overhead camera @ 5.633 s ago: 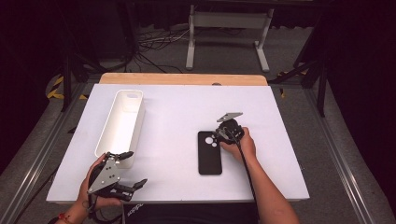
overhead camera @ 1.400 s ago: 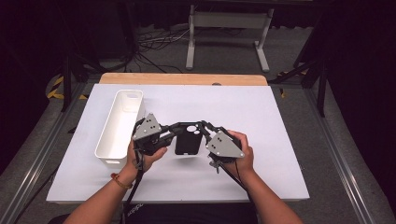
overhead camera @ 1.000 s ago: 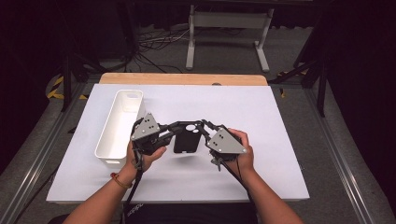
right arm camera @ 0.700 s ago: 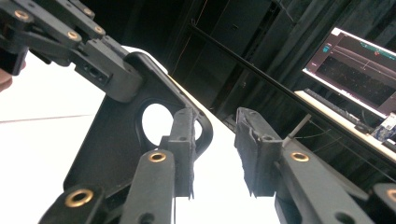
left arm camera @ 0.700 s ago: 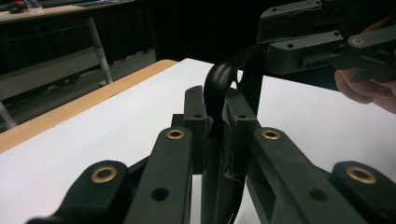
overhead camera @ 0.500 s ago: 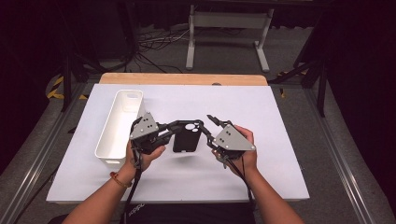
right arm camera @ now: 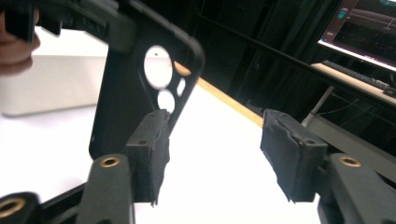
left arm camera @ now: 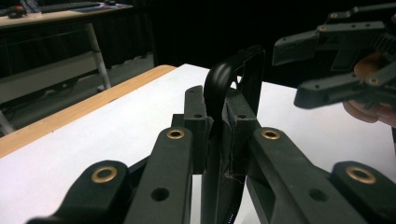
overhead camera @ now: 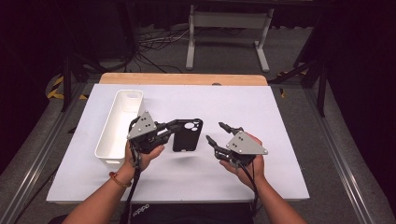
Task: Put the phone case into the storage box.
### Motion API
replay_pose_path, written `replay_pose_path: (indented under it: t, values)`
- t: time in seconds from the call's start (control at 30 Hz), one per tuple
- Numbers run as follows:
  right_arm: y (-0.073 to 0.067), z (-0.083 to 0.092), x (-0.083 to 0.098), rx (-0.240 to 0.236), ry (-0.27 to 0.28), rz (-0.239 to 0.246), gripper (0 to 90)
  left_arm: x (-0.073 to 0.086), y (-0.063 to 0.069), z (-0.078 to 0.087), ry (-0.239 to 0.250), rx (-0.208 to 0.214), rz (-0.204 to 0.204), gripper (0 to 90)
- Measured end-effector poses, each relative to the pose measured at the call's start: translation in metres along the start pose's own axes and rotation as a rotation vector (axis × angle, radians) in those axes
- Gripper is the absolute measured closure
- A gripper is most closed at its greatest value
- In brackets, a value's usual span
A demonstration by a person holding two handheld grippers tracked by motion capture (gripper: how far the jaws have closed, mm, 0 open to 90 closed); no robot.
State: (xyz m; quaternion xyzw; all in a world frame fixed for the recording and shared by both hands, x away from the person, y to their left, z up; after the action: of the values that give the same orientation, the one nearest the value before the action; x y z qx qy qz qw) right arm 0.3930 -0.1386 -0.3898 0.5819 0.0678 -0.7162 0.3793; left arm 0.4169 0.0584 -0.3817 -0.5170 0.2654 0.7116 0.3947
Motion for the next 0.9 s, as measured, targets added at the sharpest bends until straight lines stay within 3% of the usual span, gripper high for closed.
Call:
replay_pose_path:
  t: [0.23,0.4,0.5,0.63,0.9]
  values:
    - [0.000,0.014,0.016,-0.022,-0.006,-0.016,28.6,-0.002,-0.001,-0.001,0.003,0.008,0.003,82.5]
    - [0.000,0.028,0.032,-0.003,-0.027,-0.015,18.1,-0.002,-0.003,0.000,0.008,0.006,0.009,82.5]
    - [0.001,0.034,0.043,0.008,-0.063,-0.023,17.0,-0.002,-0.002,0.002,0.009,0.020,0.009,82.5]
    - [-0.003,0.043,0.055,0.015,-0.073,-0.026,16.9,-0.004,-0.002,0.006,0.019,0.038,0.017,82.5]
    - [-0.002,0.045,0.065,0.024,-0.075,-0.032,16.9,-0.011,-0.005,0.015,0.054,0.022,0.011,82.5]
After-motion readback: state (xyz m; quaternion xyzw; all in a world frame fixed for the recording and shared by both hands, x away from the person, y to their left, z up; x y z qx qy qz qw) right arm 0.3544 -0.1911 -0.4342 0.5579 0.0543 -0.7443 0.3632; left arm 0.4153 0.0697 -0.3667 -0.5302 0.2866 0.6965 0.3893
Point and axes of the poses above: each handheld gripper's, and its own axes: z roughly backward along the jaws, x roughly out of its underside, y roughly to its right, the point moved 7 cm from there along -z, roughly forward along the jaws, and after that the axes turned 6 degrees about -y, right-handed, at the moved point
